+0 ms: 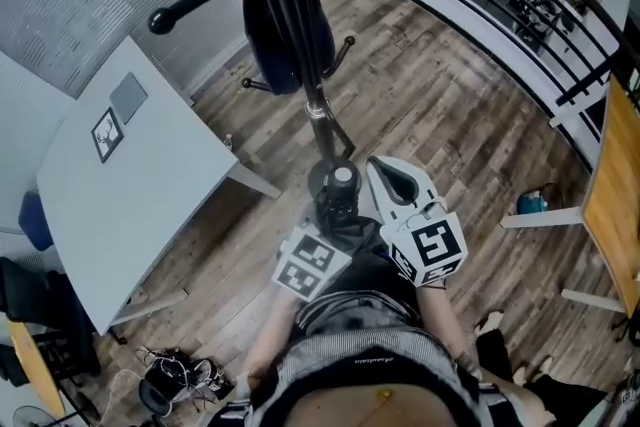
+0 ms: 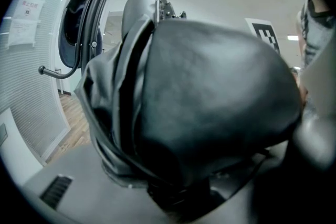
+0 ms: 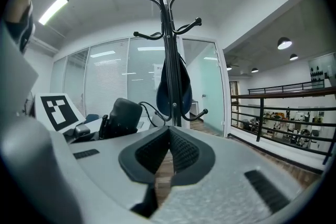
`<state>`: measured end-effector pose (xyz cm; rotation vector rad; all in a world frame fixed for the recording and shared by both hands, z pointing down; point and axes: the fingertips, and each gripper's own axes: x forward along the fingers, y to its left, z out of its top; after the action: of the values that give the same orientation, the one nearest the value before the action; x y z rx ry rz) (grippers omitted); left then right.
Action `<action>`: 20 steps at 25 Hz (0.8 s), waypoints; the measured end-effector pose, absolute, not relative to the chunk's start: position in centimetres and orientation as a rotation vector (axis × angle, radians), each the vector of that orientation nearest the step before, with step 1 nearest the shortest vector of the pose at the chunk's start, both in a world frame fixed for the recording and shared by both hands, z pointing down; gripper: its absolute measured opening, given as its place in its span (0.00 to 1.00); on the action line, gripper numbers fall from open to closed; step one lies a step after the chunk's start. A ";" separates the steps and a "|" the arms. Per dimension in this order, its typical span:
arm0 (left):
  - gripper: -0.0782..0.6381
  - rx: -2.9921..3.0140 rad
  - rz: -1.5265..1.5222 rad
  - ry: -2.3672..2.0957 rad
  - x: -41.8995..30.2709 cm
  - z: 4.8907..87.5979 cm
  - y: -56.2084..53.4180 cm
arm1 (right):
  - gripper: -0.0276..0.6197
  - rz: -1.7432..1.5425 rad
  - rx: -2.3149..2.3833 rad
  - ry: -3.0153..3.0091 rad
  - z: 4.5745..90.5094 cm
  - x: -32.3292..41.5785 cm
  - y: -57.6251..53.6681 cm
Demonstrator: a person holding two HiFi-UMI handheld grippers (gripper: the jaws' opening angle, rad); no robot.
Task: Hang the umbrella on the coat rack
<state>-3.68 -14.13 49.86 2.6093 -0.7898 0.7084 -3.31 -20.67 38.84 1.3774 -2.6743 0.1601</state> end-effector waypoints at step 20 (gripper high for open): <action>0.46 2.576 0.777 -0.726 -2.9 51.6 -15.0 | 0.05 0.189 1.395 -2.644 39.2 -1.1 -23.1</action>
<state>-2.89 -15.02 51.56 2.5762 -0.7259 0.7769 -1.11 -23.14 39.25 1.3952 -2.6445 0.1891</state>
